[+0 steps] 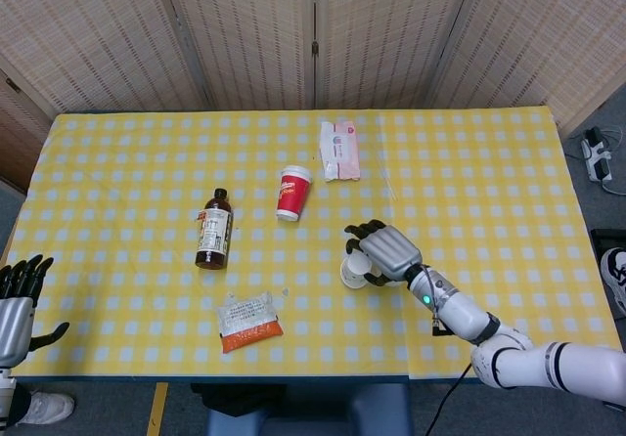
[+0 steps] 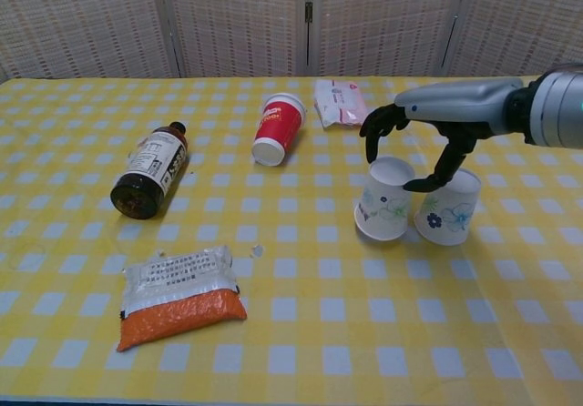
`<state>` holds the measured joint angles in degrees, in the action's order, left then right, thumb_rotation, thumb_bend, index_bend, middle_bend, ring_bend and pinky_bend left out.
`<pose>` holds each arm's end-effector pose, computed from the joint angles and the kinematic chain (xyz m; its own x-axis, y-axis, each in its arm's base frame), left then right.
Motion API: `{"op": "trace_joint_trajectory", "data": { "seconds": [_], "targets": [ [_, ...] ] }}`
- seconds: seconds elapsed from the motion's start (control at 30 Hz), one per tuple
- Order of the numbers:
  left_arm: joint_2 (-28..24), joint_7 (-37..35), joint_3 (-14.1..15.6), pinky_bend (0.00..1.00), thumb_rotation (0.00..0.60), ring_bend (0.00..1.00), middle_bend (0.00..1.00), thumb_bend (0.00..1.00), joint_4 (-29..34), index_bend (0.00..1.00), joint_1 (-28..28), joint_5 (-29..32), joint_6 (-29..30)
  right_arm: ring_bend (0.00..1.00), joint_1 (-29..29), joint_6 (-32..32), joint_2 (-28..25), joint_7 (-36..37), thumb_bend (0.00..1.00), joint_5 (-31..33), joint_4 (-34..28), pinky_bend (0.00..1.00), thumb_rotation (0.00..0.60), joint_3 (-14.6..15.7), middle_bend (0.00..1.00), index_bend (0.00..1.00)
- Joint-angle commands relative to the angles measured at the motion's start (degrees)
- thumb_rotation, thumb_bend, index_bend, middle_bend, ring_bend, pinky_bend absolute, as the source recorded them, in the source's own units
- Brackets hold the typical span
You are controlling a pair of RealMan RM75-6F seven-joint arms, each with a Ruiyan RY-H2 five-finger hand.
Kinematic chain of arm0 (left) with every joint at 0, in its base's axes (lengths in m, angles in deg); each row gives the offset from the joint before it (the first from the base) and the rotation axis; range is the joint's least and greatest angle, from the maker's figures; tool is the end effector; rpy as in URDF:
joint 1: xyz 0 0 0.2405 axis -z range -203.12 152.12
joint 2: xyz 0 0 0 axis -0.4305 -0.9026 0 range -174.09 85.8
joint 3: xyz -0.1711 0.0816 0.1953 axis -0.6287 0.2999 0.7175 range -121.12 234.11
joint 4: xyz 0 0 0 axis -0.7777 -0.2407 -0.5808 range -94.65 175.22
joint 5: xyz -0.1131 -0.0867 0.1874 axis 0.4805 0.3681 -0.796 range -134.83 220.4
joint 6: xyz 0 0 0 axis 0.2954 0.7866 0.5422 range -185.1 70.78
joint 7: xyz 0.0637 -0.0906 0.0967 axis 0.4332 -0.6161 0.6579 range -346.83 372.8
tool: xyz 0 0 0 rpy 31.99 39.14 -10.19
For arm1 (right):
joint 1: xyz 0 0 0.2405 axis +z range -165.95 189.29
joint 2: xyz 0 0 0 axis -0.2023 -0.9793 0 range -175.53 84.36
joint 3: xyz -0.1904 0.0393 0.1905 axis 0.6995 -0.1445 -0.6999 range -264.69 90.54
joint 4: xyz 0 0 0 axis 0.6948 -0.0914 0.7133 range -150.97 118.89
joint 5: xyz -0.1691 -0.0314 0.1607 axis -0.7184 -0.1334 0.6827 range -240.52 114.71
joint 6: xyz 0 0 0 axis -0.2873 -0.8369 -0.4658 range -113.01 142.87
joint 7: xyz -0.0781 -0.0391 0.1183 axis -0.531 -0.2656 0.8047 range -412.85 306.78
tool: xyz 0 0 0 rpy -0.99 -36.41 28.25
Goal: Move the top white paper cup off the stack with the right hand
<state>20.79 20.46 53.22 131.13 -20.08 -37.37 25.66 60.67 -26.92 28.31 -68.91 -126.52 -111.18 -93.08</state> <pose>-0.3532 0.1922 0.1424 0.5100 0.0398 0.8592 0.8556 0.0794 -0.5115 -0.1472 -0.3581 -0.0037 0.5699 -0.4009 0.7173 -0.7867 -0.5184 0.3352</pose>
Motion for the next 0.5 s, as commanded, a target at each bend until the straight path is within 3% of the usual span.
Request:
{"op": "trace_joint_trajectory", "data": {
  "seconds": [0.03,0.33,0.5],
  "targets": [
    [-0.04,-0.23,0.05,0.00,0.600,0.02,0.08,0.21,-0.04,0.02,-0.03,-0.01,-0.10,0.16,0.08,-0.11,0.12,-0.06,0.42,0.11,0.09,0.14,0.600,0.10,0.15,0.41],
    [-0.05,-0.43,0.07,0.00,0.600,0.02,0.08,0.21,-0.23,0.02,-0.11,0.03,-0.14,0.16,0.32,-0.32,0.39,-0.15,0.42,0.34,0.59,0.14,0.600,0.51,0.16,0.41],
    [-0.02,-0.45,0.03,0.00,0.600,0.02,0.08,0.21,-0.22,0.02,-0.02,-0.01,-0.27,0.15,0.23,-0.54,0.40,0.28,0.42,-0.08,0.83,0.14,0.600,0.70,0.16,0.35]
  ]
}}
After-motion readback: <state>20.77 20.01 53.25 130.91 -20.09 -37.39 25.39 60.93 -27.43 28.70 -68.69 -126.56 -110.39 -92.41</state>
